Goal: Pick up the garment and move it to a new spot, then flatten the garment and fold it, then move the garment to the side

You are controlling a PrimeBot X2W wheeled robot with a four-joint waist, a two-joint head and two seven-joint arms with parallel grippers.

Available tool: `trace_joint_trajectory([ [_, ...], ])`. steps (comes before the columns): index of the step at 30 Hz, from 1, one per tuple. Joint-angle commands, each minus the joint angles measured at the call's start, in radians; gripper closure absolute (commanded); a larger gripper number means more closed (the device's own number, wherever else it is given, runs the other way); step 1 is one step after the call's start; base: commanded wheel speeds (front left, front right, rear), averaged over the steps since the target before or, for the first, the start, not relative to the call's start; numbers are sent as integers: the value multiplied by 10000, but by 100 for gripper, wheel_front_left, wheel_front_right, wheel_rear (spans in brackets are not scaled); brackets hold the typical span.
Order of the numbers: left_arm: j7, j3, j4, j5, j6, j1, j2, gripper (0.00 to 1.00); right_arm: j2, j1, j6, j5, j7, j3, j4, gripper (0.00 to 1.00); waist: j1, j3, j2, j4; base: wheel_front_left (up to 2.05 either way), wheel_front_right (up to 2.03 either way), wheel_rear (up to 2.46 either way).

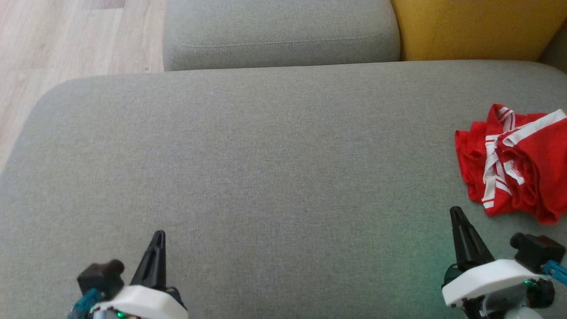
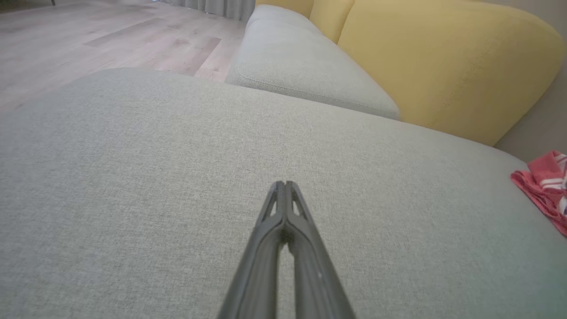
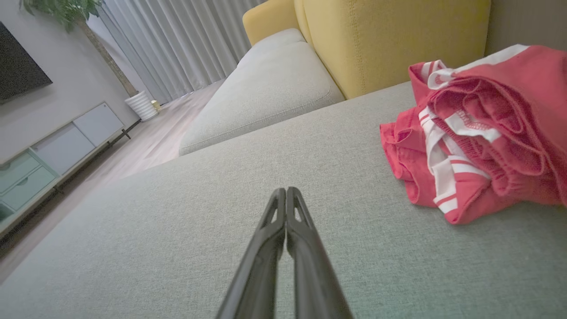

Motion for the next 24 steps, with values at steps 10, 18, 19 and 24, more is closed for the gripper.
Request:
trace_joint_trajectory([
  [10,244,385,-160,-1390,-185,-701,7,100,-164,-684,-2,1420,11,-55,-129,100,0,5,-1,-30,0,0,0],
  [18,444,571,-94,-2366,-303,-833,-23,100,-189,-804,-3,2392,34,-93,4,100,0,9,-1,-54,0,0,0],
  [19,470,594,-85,-2487,-318,-850,-27,100,-192,-819,-3,2513,38,-99,21,100,0,10,-1,-57,0,0,0],
  [24,597,713,-39,-3090,-391,-933,-48,100,-205,-894,-3,3114,55,-127,104,100,0,12,-1,-72,0,0,0],
])
